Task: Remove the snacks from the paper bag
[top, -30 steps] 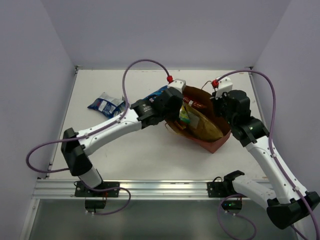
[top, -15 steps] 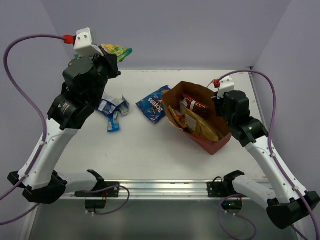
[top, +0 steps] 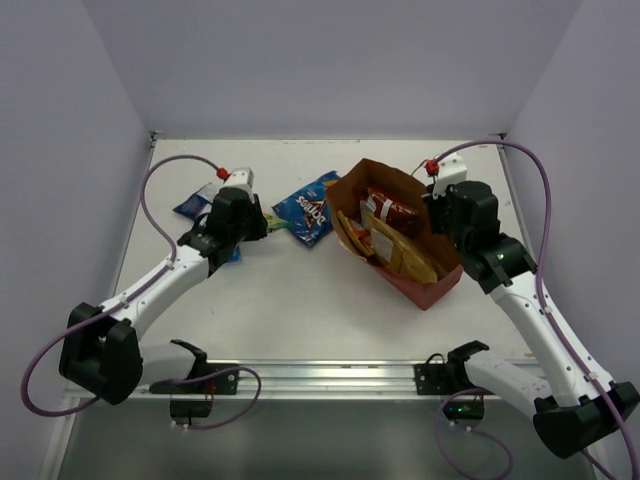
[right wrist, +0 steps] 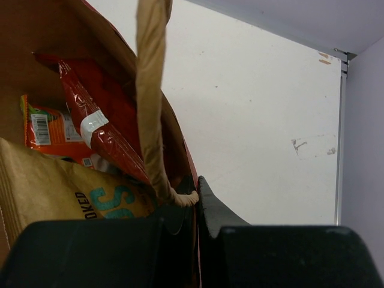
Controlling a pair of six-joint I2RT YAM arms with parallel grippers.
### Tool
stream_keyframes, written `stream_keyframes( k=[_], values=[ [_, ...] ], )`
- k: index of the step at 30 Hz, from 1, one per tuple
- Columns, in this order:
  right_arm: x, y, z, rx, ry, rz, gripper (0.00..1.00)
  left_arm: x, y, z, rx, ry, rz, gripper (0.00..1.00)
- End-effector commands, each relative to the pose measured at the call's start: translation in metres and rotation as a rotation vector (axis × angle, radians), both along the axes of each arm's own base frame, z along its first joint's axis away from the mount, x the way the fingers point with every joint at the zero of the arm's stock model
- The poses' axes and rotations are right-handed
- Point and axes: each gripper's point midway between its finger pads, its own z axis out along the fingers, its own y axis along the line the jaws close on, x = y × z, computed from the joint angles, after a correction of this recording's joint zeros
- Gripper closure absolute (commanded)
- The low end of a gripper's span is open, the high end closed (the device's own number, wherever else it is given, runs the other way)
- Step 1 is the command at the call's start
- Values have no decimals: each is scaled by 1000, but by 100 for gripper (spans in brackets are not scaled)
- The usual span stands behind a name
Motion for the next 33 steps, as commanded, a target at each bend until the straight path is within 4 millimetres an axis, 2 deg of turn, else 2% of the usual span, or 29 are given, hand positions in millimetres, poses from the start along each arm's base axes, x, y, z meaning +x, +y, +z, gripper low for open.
stream_keyframes(
  k=[1, 3, 4, 6, 8, 9, 10, 11, 12, 13, 14, 15, 16, 18, 20, 23, 25, 30, 33],
  values=[
    [4, 7, 20, 34, -59, 24, 100, -9, -13, 37, -202, -154, -27, 47],
    [4, 7, 22, 31, -63, 26, 100, -29, -12, 22, -198, -85, -48, 20],
    [5, 7, 24, 27, -66, 29, 100, -37, -11, 34, -202, -100, -70, 6],
    [3, 7, 25, 23, -64, 32, 100, -50, -8, 46, -194, -92, -91, 5],
    [3, 6, 25, 20, -66, 32, 100, -58, -12, 90, -228, -171, -141, 8],
    [3, 6, 26, 24, -76, 32, 100, -61, -15, 102, -231, -185, -163, 11],
    [3, 6, 26, 23, -76, 34, 100, -65, -24, 114, -239, -200, -208, 12],
    [3, 9, 25, 26, -73, 45, 100, -66, -33, 144, -261, -252, -241, 12],
    [3, 10, 26, 27, -75, 50, 100, -67, -41, 156, -267, -266, -273, 12],
    [1, 11, 29, 30, -85, 60, 100, -70, -63, 161, -261, -261, -341, 12],
    [0, 13, 31, 34, -90, 74, 100, -72, -76, 171, -257, -278, -380, 11],
    [-1, 14, 35, 38, -102, 83, 100, -74, -89, 201, -267, -337, -425, 11],
    [-2, 14, 41, 36, -122, 95, 100, -77, -115, 198, -222, -335, -514, 11],
    [-4, 17, 48, 37, -136, 121, 100, -73, -142, 213, -190, -375, -607, 11],
    [-5, 20, 55, 34, -148, 143, 100, -75, -162, 217, -107, -448, -733, 11],
    [-8, 30, 57, 44, -145, 204, 100, -67, -186, 207, 54, -539, -884, 10],
    [-11, 37, 57, 51, -144, 248, 100, -63, -201, 191, 158, -589, -999, 9],
    [-14, 47, 57, 48, -122, 314, 100, -60, -218, 152, 332, -649, -1174, 9],
    [-15, 48, 59, 47, -118, 326, 100, -71, -232, 136, 378, -664, -1247, 10]
  ],
)
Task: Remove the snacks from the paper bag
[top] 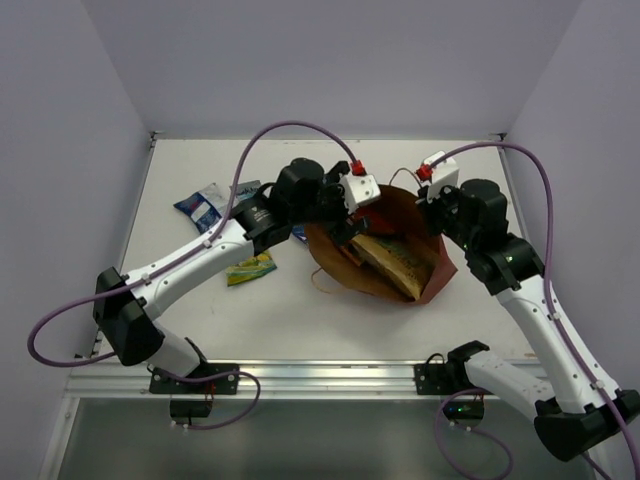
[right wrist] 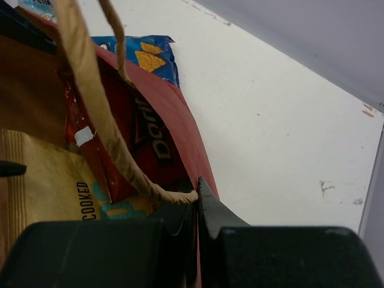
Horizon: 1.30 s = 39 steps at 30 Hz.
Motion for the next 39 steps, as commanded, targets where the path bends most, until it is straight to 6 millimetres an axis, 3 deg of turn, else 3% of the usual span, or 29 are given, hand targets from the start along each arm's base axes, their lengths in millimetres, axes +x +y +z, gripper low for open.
stream_keyframes(
  k=[1, 6, 12, 17, 20, 22, 26, 27, 28, 29, 30, 32, 33, 35, 37, 38, 39],
  values=[
    [0, 14, 40, 45, -99, 76, 100, -16, -21, 6, 62, -202, -166, 10],
    [-2, 18, 37, 52, -81, 89, 100, -11, -38, -13, 112, -248, -191, 11],
    [-3, 20, 33, 62, -66, 95, 100, -21, -50, -42, 169, -242, -261, 12],
    [-5, 23, 30, 73, -48, 108, 100, -4, -55, -67, 229, -269, -228, 15],
    [-7, 27, 25, 84, -27, 122, 100, 8, -58, -79, 240, -281, -204, 23],
    [-8, 27, 23, 89, -23, 124, 100, 9, -62, -90, 251, -263, -220, 34],
    [-6, 21, 21, 88, -38, 89, 100, 3, -62, -97, 267, -210, -240, 74],
    [-6, 20, 18, 93, -36, 79, 100, 4, -60, -85, 253, -217, -219, 93],
    [-6, 19, 18, 96, -40, 72, 100, 3, -58, -74, 238, -227, -209, 100],
    [-5, 16, 19, 94, -46, 48, 100, 2, -56, -63, 225, -233, -199, 100],
    [-3, 13, 15, 92, -41, 29, 100, 0, -50, -30, 170, -262, -171, 100],
    [0, 9, 12, 84, -35, 2, 100, -4, -43, 15, 94, -308, -137, 100],
    [3, 4, 9, 79, -32, -38, 100, -12, -32, 52, 24, -337, -111, 100],
    [6, -1, 7, 72, -29, -73, 100, -17, -17, 95, -52, -375, -56, 100],
    [10, -11, 3, 59, -28, -139, 100, -26, 25, 168, -201, -441, 84, 100],
    [10, -11, 3, 58, -28, -139, 100, -26, 25, 172, -216, -450, 87, 100],
    [12, -14, 1, 56, -26, -157, 100, -27, 52, 200, -277, -472, 187, 100]
  ],
)
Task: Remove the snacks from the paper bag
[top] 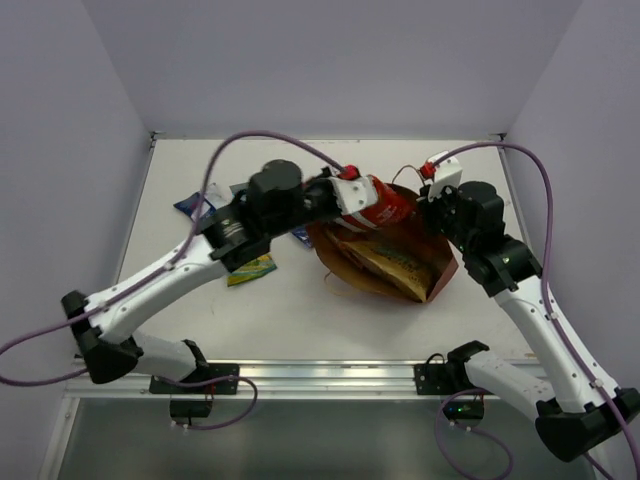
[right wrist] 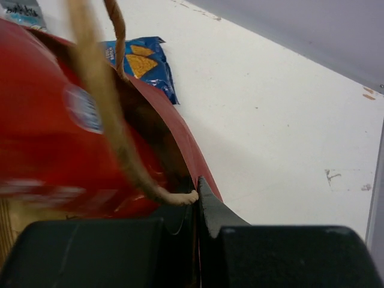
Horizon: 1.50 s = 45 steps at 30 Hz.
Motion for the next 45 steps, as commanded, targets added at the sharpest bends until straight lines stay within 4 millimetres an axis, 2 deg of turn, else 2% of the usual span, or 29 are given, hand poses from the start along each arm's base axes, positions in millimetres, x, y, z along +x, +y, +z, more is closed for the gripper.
stream_keyframes(
  k=[1, 2, 5, 6, 7, 8, 11, 12, 13, 14, 17, 18, 19, 20, 22, 23, 25, 26, 28, 29, 31, 32, 34, 35, 37, 38, 40, 41, 45],
  values=[
    [12, -17, 5, 4, -35, -125, 100, -13, 73, 164, -420, -178, 218, 100],
    [12, -18, 5, 7, -34, -134, 100, -19, 101, 195, -513, -201, 282, 100],
    [12, -19, 7, 20, -28, -148, 100, -21, 163, 236, -669, -245, 495, 100],
    [12, -19, 9, 26, -29, -150, 100, -14, 187, 236, -671, -265, 624, 100],
    [11, -19, 9, 25, -25, -150, 100, -12, 200, 240, -687, -289, 686, 100],
    [12, -19, 9, 24, -24, -152, 100, -4, 212, 232, -650, -309, 760, 100],
    [11, -19, 14, 20, -26, -147, 100, 20, 225, 216, -584, -328, 837, 100],
    [11, -19, 17, 22, -30, -143, 100, 41, 236, 204, -580, -307, 883, 100],
    [11, -18, 19, 23, -32, -138, 100, 52, 228, 197, -565, -295, 833, 100],
    [11, -18, 20, 23, -34, -135, 100, 70, 221, 179, -530, -275, 833, 100],
    [12, -15, 24, 23, -36, -118, 100, 100, 218, 173, -496, -321, 839, 100],
    [13, -13, 28, 22, -42, -109, 100, 121, 210, 157, -449, -313, 832, 100],
    [13, -12, 28, 21, -39, -104, 100, 132, 207, 154, -446, -316, 822, 100],
    [14, -11, 27, 19, -33, -98, 100, 152, 199, 136, -411, -300, 821, 100],
    [14, -9, 28, 22, -31, -89, 100, 175, 202, 120, -378, -306, 836, 100],
    [14, -9, 28, 23, -31, -86, 100, 192, 198, 94, -335, -287, 844, 100],
    [12, -7, 27, 29, -27, -76, 100, 205, 198, 80, -325, -316, 850, 100],
    [11, -6, 26, 32, -24, -73, 100, 211, 195, 45, -275, -297, 850, 100],
    [8, -5, 24, 36, -15, -60, 100, 214, 192, 22, -253, -293, 835, 100],
    [7, -4, 24, 39, -14, -55, 100, 213, 189, -13, -209, -243, 824, 100],
    [3, -5, 20, 39, -12, -52, 100, 208, 182, -47, -202, -162, 791, 97],
    [3, -5, 18, 39, -11, -52, 100, 198, 179, -74, -173, -110, 770, 76],
    [-1, -7, 14, 33, -6, -49, 100, 181, 171, -92, -182, -39, 734, 56],
    [-2, -7, 12, 31, -2, -48, 100, 164, 166, -90, -194, -23, 710, 34],
    [-4, -7, 9, 29, 6, -44, 100, 145, 163, -84, -207, -6, 703, 15],
    [-5, -7, 9, 31, 5, -42, 100, 125, 153, -62, -233, -29, 662, 3],
    [-6, -7, 10, 29, 1, -36, 100, 100, 142, -47, -185, -62, 595, 0],
    [-7, -7, 11, 26, -3, -34, 100, 74, 124, -17, -212, -102, 518, 0],
    [-9, -6, 13, 19, -7, -18, 100, 4, 80, 28, -218, -126, 209, 0]
  ],
)
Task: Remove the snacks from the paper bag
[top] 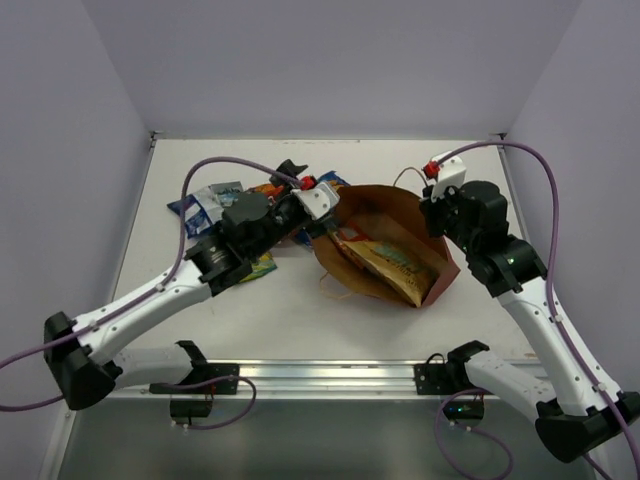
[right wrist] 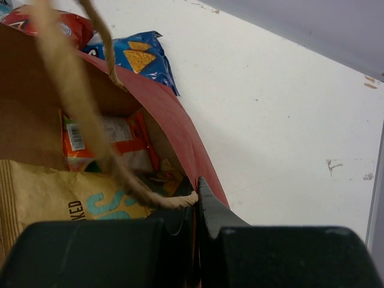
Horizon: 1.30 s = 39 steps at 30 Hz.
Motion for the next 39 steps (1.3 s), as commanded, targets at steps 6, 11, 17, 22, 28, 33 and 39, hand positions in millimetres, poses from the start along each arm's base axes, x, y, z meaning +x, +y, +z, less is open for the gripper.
stream_keyframes(
  k=[6, 11, 17, 22, 28, 33, 39],
  values=[
    [-7, 8, 8, 9, -21, 67, 100, -120, -79, 32, 99, 40, -559, 2],
    [-6, 9, 13, 0, -29, 82, 100, -141, -119, -22, 279, 99, -701, 0],
    [-10, 16, 12, 9, -20, 121, 100, -144, -143, -54, 402, 133, -800, 0],
    [-14, 20, 9, 18, -9, 143, 100, -127, -155, -74, 486, 112, -782, 8],
    [-14, 21, 5, 22, 2, 143, 100, -135, -177, -102, 505, 175, -877, 39],
    [-11, 15, 3, 13, -11, 114, 100, -127, -173, -98, 515, 168, -832, 92],
    [-6, 3, -7, -5, 1, 29, 100, -101, -145, 33, 307, -110, -597, 100]
  ],
)
